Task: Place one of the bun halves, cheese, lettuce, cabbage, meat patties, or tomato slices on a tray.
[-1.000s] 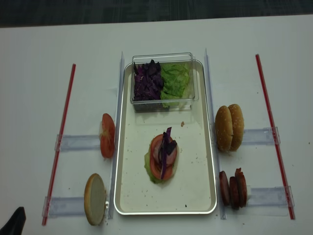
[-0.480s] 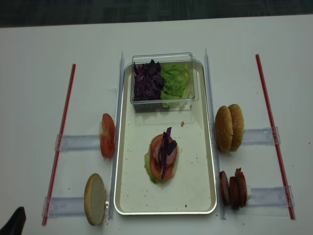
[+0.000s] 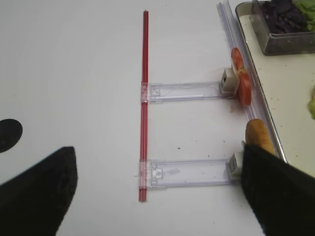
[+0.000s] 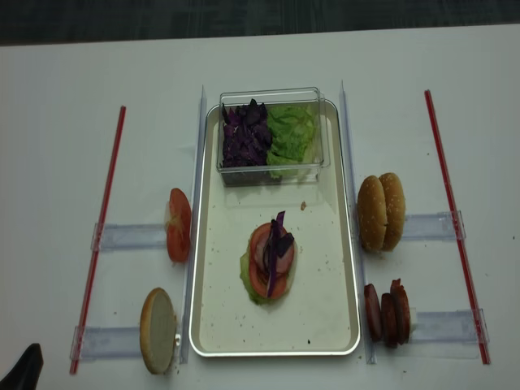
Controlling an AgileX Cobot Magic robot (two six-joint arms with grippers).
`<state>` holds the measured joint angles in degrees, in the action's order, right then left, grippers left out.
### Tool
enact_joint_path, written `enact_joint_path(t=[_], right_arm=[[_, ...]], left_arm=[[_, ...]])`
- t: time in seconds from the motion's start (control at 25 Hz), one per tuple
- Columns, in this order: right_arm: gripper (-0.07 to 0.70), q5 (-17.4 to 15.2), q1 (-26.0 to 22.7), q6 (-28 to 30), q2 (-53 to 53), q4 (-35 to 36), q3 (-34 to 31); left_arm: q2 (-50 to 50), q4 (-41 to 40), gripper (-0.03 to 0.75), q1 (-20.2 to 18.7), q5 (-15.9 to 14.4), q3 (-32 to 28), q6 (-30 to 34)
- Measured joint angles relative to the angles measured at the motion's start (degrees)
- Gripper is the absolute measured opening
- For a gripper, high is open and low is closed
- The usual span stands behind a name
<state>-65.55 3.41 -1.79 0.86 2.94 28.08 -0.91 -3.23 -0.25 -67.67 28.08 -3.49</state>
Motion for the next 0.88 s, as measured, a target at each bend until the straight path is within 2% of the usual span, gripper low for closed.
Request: enact_joint_path(t=[0.88], right_arm=[[0.692,-0.2,0.0,0.0,0.0,0.0,0.0]], left_arm=[[0.0,0.0,0.620,0.0,0.0,0.0,0.0]])
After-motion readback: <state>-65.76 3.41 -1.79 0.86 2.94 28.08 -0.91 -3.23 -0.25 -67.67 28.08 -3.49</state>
